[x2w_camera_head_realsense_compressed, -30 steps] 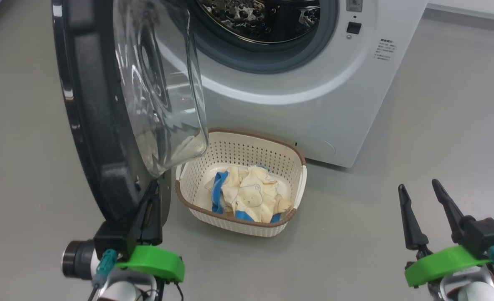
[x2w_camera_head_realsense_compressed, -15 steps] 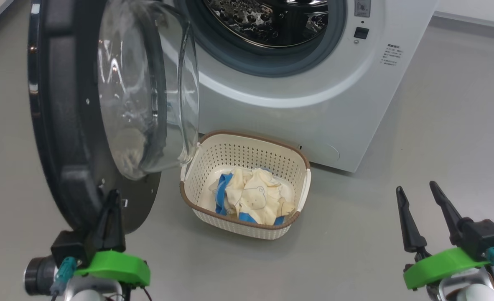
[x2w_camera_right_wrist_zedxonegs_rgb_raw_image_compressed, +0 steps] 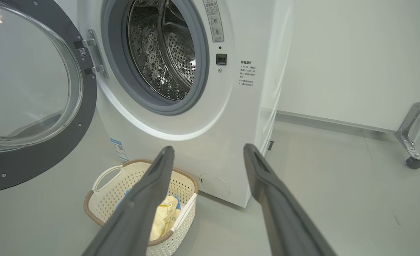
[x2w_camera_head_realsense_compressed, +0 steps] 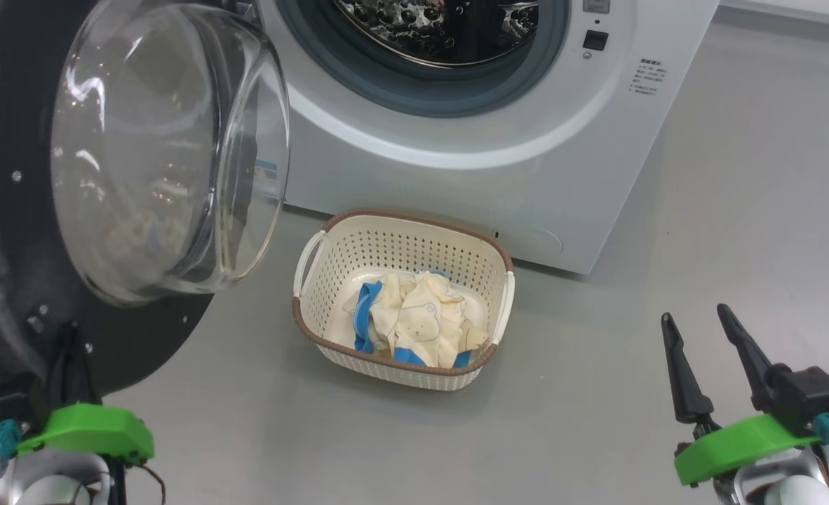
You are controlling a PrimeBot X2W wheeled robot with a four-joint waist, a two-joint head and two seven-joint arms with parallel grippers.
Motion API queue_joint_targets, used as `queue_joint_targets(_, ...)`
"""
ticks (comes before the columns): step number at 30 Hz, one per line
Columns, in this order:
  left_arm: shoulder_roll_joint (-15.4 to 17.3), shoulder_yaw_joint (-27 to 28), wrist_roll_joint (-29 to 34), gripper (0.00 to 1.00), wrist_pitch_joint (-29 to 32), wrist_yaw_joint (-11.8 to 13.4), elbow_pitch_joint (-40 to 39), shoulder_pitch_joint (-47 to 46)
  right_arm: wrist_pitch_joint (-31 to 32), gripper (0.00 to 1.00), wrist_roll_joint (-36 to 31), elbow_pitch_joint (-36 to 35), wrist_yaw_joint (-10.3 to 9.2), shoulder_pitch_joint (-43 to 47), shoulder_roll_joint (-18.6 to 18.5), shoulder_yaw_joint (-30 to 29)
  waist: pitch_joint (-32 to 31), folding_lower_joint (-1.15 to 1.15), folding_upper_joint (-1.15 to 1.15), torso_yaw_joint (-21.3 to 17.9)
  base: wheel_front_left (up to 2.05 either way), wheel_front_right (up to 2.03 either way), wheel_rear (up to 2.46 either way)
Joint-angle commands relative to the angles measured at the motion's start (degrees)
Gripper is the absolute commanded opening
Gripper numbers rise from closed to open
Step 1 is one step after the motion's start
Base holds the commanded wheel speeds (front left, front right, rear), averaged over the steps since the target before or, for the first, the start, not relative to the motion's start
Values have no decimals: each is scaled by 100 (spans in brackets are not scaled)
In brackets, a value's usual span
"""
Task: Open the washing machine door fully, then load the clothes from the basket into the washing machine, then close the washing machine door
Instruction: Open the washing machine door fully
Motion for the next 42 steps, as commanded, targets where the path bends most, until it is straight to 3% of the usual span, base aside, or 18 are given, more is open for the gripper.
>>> queue_joint_targets(1, 313, 433, -50, 0, -69, 978, 22, -372, 24, 100, 60, -197, 9, -220, -53, 125, 57, 0, 0, -27, 0, 0, 0)
queue_joint_targets(13, 425, 973, -111, 0, -80, 863, 542, -773, 12, 100, 132, -127, 9, -344, -53, 187, 239, 0, 0, -210, 0, 0, 0)
queue_joint_targets(31, 777, 1519, -88, 0, -82, 463, 1828, -1654, -22, 100, 173, -39, 9, -481, -53, 236, 305, 0, 0, -419, 0, 0, 0)
queue_joint_targets(42, 614, 1785, 150, 0, -82, 409, 1735, -1679, -50, 100, 199, 7, 9, -502, -53, 224, 315, 0, 0, -486, 0, 0, 0)
